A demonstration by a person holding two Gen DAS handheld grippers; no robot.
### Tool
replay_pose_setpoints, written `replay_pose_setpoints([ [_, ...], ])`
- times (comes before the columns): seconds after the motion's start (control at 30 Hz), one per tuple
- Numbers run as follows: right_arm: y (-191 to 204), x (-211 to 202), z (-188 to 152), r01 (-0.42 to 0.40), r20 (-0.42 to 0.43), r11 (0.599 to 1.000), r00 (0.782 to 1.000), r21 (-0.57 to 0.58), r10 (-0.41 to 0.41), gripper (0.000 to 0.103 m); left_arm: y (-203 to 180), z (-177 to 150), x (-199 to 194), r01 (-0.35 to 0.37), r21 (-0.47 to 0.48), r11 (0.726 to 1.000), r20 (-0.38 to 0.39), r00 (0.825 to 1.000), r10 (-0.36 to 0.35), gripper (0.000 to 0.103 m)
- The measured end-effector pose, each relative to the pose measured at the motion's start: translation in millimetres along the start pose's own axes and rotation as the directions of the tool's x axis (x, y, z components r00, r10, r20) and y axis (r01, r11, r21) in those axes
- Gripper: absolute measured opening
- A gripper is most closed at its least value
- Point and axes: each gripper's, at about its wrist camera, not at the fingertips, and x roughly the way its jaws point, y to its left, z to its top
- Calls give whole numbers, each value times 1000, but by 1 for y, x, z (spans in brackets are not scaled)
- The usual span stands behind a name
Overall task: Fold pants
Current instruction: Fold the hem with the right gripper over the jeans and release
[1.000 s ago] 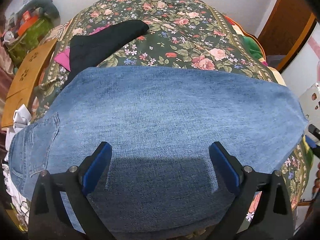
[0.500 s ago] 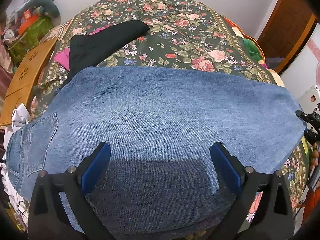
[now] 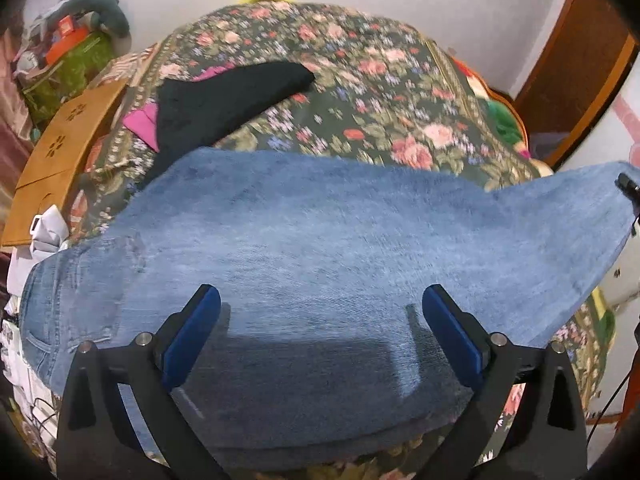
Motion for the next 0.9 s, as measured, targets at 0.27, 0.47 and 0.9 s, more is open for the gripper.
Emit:
replay_pose_setpoints([
  [0.27, 101, 0, 8, -123, 29, 969, 991, -212, 132, 11, 32, 0, -35, -30, -40, 999, 95, 995, 33, 102],
  [0.47, 167, 30, -20, -225, -70, 917, 974, -328, 214, 11, 55, -9, -51, -40, -74, 996, 123, 991, 48, 102],
  [0.9, 243, 97, -125, -378, -400, 806, 896, -455, 194, 14, 99, -32, -61, -51, -151, 987, 118, 991, 70, 102],
])
